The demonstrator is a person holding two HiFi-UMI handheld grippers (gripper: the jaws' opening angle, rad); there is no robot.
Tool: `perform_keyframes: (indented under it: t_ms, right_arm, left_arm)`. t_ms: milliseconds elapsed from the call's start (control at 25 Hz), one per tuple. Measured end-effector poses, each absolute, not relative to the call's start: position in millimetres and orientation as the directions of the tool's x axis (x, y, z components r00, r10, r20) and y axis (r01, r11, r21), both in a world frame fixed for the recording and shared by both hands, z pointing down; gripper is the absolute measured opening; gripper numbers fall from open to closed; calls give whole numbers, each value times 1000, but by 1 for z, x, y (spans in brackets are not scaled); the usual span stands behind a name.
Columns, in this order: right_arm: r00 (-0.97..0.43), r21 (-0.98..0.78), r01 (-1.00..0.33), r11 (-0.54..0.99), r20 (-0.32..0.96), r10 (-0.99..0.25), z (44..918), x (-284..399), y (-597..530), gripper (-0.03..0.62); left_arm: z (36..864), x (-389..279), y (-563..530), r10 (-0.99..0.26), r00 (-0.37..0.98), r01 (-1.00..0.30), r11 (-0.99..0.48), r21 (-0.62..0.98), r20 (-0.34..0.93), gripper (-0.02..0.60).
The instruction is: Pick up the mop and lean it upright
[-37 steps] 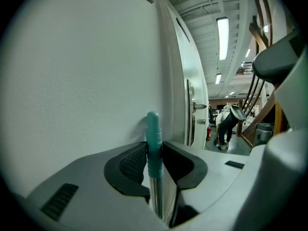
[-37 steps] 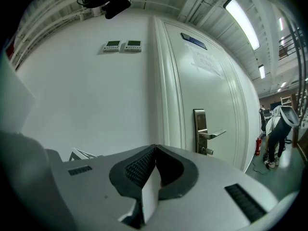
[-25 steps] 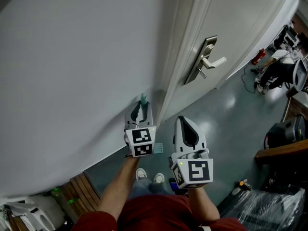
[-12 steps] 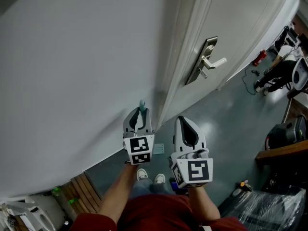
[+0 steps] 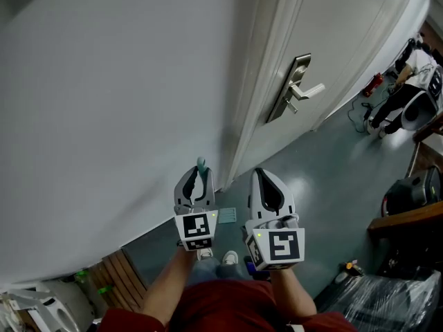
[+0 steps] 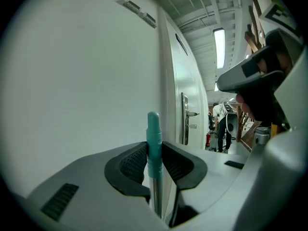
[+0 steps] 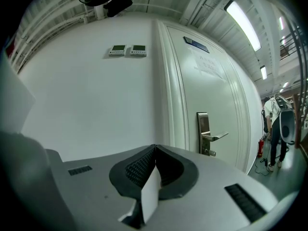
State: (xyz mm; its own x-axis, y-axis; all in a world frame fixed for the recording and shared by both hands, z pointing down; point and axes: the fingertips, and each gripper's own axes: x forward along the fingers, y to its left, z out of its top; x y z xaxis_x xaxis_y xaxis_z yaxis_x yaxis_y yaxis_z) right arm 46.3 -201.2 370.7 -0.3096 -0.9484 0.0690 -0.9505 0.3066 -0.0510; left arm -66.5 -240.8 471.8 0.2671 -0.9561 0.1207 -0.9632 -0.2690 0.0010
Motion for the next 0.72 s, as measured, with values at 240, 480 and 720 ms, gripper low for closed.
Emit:
perform_keyframes:
  t_ms: [240, 480, 720]
  right_arm:
    - [-307, -52, -951, 304, 65, -949, 372, 49, -199, 17]
    - [-308, -51, -951, 305, 63, -949, 372, 49, -198, 17]
    - [-308, -52, -951, 305, 64, -949, 372, 49, -195, 17]
  left_arm:
    - [474, -66, -229, -957, 270, -963, -270, 14, 102, 110]
    - [476, -65, -221, -956, 272, -962, -274, -3, 111, 110]
    - [473, -67, -214, -957, 269, -962, -271, -9, 110, 110]
